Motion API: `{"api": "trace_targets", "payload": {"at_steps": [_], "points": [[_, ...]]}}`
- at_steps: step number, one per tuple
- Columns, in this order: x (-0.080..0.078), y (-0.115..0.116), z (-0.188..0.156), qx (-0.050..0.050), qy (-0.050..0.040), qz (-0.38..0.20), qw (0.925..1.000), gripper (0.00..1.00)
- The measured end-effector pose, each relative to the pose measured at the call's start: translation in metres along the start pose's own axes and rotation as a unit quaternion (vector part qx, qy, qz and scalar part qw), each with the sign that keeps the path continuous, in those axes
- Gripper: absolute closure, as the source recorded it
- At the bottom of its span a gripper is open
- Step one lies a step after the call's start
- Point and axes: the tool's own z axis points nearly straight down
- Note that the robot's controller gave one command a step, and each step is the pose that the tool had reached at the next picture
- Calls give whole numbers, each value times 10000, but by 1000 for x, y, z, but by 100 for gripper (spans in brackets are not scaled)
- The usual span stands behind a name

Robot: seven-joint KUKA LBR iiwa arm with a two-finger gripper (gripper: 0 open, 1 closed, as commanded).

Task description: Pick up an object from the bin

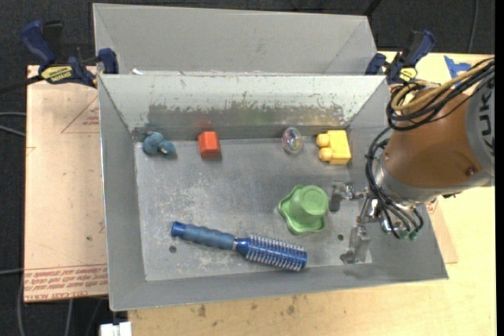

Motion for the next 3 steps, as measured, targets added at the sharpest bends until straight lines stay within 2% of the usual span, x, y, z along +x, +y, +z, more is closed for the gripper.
{"api": "trace_targets", "payload": {"at_steps": [1, 2, 3], "points": [[-27, 39, 40, 8, -130, -501, 9987, 0], [-50, 41, 63, -10, -68, -145, 9999, 0], [-50, 41, 63, -7, -75, -150, 9999, 100]]}}
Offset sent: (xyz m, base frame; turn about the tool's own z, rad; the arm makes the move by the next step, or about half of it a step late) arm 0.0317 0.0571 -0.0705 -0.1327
